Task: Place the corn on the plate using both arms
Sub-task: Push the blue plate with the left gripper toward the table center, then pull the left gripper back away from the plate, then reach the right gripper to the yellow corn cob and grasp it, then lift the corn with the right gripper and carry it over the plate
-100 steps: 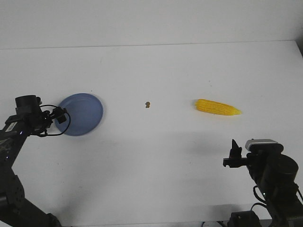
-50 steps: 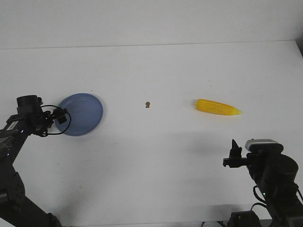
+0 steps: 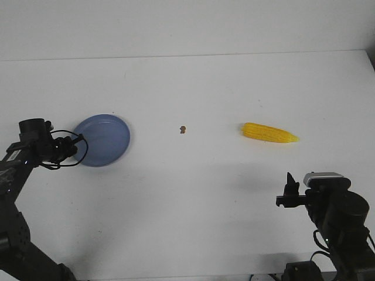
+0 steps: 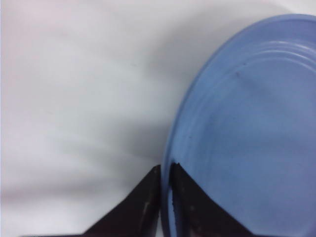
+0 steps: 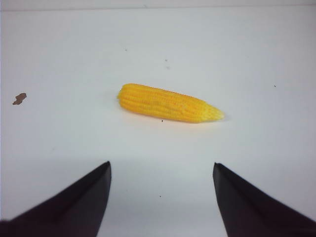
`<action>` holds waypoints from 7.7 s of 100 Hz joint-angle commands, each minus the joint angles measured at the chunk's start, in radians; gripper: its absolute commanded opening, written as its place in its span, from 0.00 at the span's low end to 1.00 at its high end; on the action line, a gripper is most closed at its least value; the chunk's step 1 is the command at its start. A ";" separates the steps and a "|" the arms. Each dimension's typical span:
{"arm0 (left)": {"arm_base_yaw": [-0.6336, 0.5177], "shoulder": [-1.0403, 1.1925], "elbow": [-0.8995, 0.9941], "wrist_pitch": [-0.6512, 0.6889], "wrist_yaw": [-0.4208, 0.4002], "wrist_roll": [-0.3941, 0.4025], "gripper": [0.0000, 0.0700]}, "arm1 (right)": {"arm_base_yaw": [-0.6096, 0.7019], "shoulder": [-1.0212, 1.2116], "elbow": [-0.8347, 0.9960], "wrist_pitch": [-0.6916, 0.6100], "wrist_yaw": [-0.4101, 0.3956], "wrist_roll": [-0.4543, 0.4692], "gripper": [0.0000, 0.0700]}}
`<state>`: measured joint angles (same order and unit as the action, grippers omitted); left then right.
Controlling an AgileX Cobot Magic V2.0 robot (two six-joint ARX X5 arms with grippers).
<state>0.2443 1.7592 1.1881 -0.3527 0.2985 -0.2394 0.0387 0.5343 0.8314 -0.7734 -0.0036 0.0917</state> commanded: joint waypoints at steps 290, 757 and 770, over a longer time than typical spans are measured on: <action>-0.678 -0.128 -0.229 0.187 0.085 -0.231 0.84 | 0.001 0.003 0.017 0.016 0.001 0.010 0.62; -0.350 -0.648 -0.229 -0.103 -0.127 0.280 0.97 | 0.226 1.005 0.591 -0.101 -0.284 -0.409 0.05; -0.350 -0.648 -0.229 -0.103 -0.127 0.280 0.97 | 0.338 1.018 0.591 -0.105 -0.284 -0.374 0.06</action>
<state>-0.1051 1.1042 0.9512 -0.4568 0.1711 0.0418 0.3363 1.5249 1.4078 -0.8814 -0.2848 -0.3264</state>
